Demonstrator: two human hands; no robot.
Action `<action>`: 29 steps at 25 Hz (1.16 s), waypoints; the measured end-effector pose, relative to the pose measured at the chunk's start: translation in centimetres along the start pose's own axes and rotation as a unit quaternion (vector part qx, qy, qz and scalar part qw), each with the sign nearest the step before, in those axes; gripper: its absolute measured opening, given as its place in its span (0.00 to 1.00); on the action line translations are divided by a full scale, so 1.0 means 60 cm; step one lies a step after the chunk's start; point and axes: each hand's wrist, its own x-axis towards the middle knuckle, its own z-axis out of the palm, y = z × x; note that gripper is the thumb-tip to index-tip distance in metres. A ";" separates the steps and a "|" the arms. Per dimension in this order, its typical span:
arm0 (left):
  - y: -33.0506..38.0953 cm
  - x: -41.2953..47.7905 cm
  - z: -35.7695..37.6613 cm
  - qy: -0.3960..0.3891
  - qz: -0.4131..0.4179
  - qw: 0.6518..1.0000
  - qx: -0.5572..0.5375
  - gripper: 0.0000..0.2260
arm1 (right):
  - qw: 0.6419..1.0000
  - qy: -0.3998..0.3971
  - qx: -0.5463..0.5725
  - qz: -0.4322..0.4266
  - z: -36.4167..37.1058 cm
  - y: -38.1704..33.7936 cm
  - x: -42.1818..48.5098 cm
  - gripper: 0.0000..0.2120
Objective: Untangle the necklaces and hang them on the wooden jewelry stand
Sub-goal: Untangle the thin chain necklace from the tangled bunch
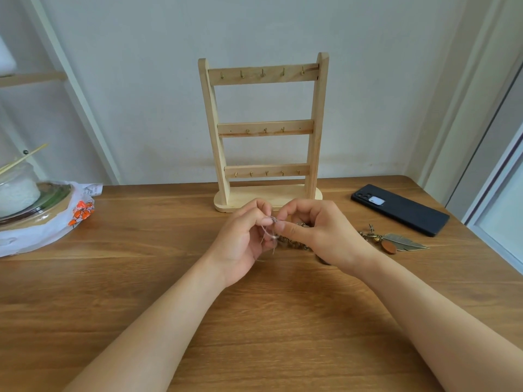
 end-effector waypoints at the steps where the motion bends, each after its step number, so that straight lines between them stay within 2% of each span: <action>1: 0.000 -0.001 0.000 -0.010 -0.005 1.000 0.001 0.05 | 1.000 0.003 -0.002 0.001 -0.001 -0.001 -0.001 0.04; 4: -0.004 0.001 -0.007 0.013 0.024 0.999 0.030 0.06 | 0.999 0.035 -0.006 0.029 -0.006 -0.003 -0.003 0.06; 8: -0.003 0.000 -0.013 0.056 0.072 0.988 0.122 0.06 | 0.998 0.037 -0.022 0.051 -0.014 -0.006 -0.006 0.07; 11: -0.002 -0.004 -0.012 0.062 0.108 0.972 0.198 0.03 | 0.996 0.035 -0.060 0.046 -0.015 -0.013 -0.007 0.06; 14: 0.001 -0.005 -0.010 0.061 0.132 0.958 0.246 0.05 | 0.996 0.031 -0.073 0.051 -0.013 -0.013 -0.007 0.06; 17: -0.002 -0.003 -0.008 0.054 0.082 0.977 0.190 0.09 | 0.996 0.033 -0.049 0.066 -0.010 -0.009 -0.005 0.07; 20: -0.003 -0.001 -0.002 -0.009 0.008 0.993 0.121 0.04 | 0.997 0.026 -0.032 0.069 -0.007 -0.014 -0.008 0.08; 25: 0.003 -0.002 -0.010 -0.092 -0.031 0.995 0.017 0.04 | 0.996 0.038 -0.034 0.067 -0.008 -0.005 -0.006 0.06; 29: 0.016 -0.002 -0.023 -0.082 -0.026 0.992 -0.092 0.02 | 0.992 0.096 -0.031 0.076 -0.026 0.015 0.003 0.06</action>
